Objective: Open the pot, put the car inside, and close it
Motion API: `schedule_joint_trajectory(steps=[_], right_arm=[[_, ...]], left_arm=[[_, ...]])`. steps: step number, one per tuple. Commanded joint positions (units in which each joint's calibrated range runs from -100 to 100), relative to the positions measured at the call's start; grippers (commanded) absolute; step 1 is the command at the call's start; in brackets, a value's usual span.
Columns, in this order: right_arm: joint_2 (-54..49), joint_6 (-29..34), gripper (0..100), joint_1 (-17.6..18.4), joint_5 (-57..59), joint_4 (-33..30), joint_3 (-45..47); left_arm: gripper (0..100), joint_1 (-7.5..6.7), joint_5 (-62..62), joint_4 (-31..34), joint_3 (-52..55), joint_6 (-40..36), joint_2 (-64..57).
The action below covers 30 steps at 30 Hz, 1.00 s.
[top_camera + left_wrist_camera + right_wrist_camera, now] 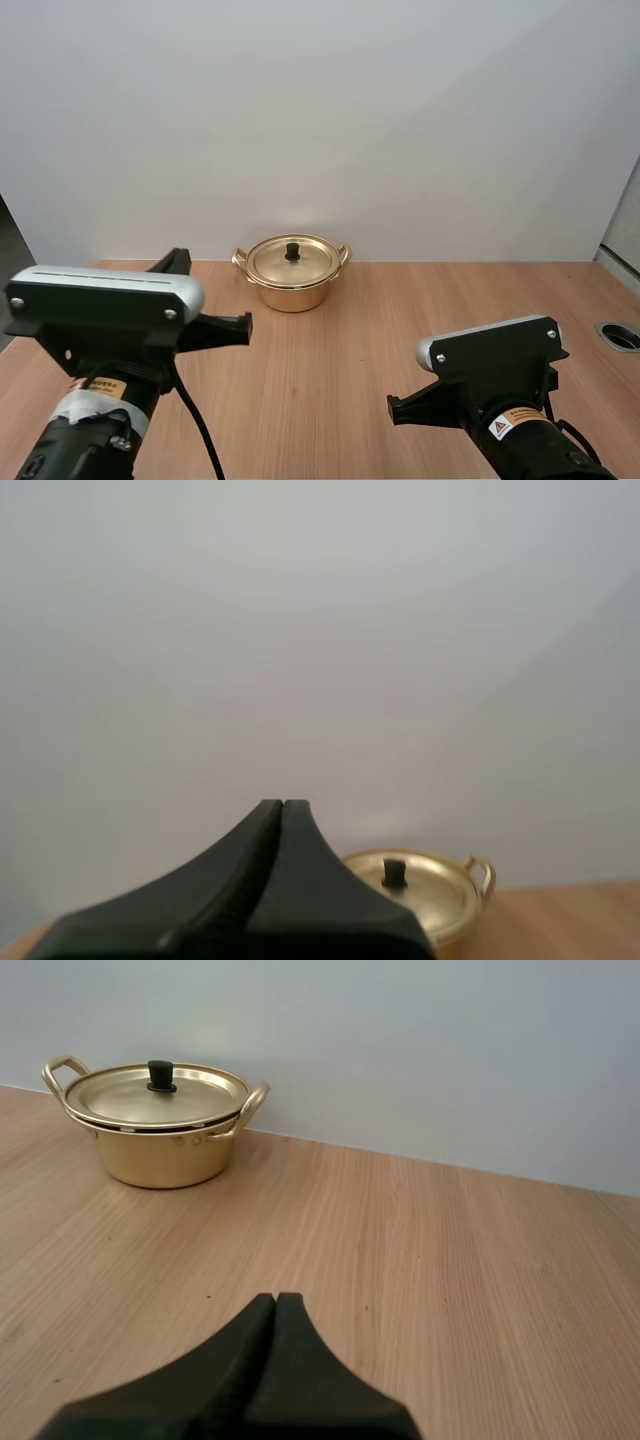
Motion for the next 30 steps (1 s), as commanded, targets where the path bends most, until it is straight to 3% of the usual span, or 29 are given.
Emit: schedule_joint_trajectory(steps=[1, 8, 15, 30], right_arm=[[0.0, -0.02, 0, -0.04, -0.11, 0.09, 0.0], [0.0, -0.02, 0, -0.04, -0.28, 0.25, 0.0], [0.0, -0.02, 0, -0.04, -0.28, 0.25, 0.0], [0.0, -0.02, 0, -0.04, -0.28, 0.25, 0.0]], left_arm=[[0, 0.03, 24.79, 3.11, 1.86, 0.05, 0.0], [0, 0.03, 24.3, 7.07, 5.51, 0.14, 0.0], [0, 0.03, 23.76, 20.67, 5.51, 0.14, 0.0], [0, 0.03, 23.76, 21.07, 5.51, 0.14, 0.0]])
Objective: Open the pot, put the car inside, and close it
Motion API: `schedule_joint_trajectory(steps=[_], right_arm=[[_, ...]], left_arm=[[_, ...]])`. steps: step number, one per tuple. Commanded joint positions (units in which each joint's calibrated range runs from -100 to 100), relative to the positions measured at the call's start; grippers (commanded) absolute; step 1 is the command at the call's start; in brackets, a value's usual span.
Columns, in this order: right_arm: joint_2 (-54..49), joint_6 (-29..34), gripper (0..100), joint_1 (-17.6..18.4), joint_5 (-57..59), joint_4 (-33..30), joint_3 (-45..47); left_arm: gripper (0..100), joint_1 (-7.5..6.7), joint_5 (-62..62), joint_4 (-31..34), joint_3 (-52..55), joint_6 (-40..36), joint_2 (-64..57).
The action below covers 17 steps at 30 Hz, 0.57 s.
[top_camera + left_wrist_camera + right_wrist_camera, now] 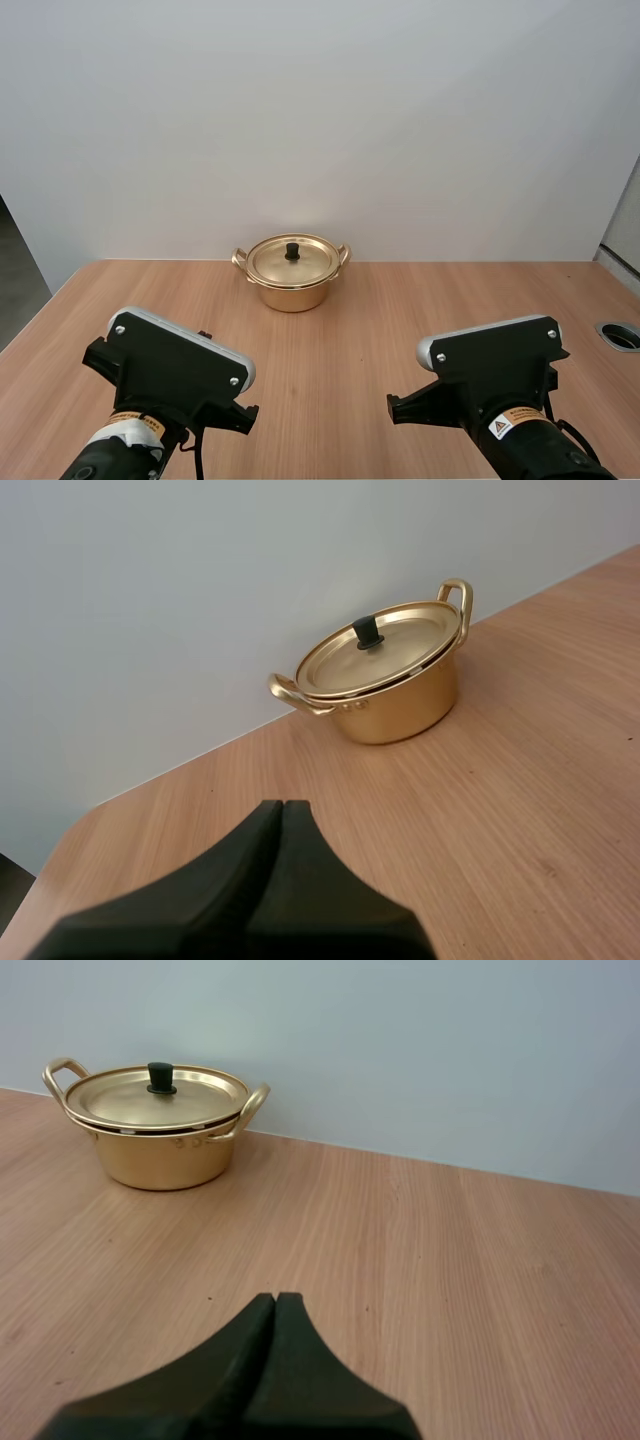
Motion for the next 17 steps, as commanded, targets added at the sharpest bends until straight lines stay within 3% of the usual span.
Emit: schedule_joint_trajectory(steps=[1, 17], right_arm=[[0.0, -0.02, 0, -0.04, -0.08, 0.04, 0.0], [0.0, -0.02, 0, -0.04, -0.08, 0.04, 0.0]], left_arm=[[0, 0.03, -0.05, -0.04, 0.0, 0.03, 0.0], [0, 0.03, -0.05, -0.04, 0.0, 0.03, 0.0]])
